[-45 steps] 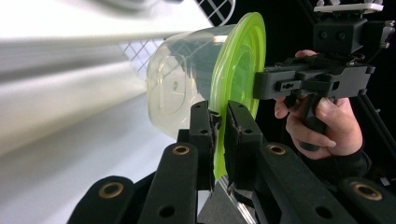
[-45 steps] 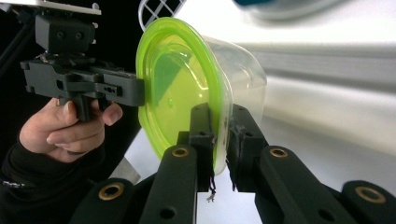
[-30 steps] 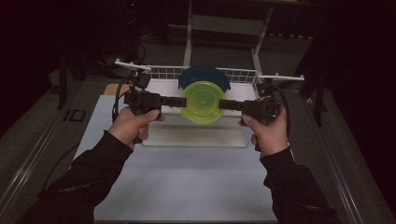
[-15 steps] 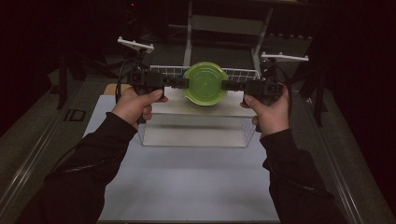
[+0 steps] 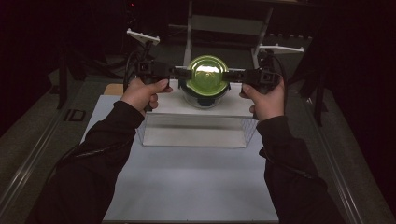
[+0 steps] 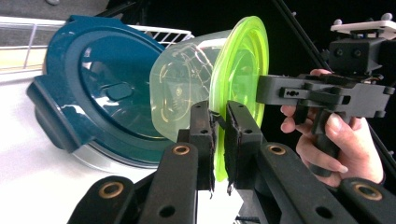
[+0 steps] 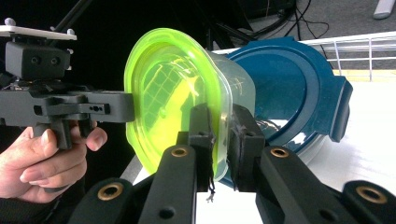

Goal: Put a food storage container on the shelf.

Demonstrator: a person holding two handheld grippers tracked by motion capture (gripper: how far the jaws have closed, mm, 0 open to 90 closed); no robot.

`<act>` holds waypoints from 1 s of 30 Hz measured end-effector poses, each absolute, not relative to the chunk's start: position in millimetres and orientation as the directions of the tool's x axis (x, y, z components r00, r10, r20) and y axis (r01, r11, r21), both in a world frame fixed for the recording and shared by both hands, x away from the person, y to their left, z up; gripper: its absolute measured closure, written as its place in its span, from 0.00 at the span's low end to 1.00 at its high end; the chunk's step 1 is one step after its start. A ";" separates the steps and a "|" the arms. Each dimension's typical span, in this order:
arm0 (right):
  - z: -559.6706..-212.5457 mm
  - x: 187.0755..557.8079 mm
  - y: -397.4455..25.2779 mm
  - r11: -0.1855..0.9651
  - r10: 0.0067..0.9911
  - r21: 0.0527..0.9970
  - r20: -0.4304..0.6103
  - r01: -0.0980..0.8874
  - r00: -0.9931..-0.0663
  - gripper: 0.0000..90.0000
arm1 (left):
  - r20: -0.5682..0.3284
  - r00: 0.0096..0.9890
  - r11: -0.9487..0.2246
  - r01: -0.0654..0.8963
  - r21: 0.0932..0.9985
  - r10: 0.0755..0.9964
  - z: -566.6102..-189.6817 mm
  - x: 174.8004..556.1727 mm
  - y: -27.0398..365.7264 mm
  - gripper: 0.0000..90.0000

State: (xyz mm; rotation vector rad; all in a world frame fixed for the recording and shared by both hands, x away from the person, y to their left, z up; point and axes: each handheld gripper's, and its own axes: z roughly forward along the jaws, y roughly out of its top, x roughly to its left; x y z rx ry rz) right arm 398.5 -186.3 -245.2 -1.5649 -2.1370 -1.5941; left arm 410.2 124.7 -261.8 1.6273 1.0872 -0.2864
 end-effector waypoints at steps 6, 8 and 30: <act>-245.0 405.5 -186.8 -0.052 0.670 0.674 0.570 0.736 -0.475 0.89 | -0.692 0.532 0.044 0.777 0.628 0.488 -263.2 417.7 125.1 0.90; -244.8 406.9 -187.2 -0.053 0.665 0.667 0.579 0.743 -0.472 0.89 | -0.702 0.524 0.052 0.783 0.620 0.482 -264.1 419.9 125.4 0.89; -248.0 435.0 -179.9 -0.094 0.678 0.656 0.593 0.749 -0.435 0.54 | -0.695 0.480 0.114 0.774 0.623 0.535 -266.9 435.2 113.6 0.54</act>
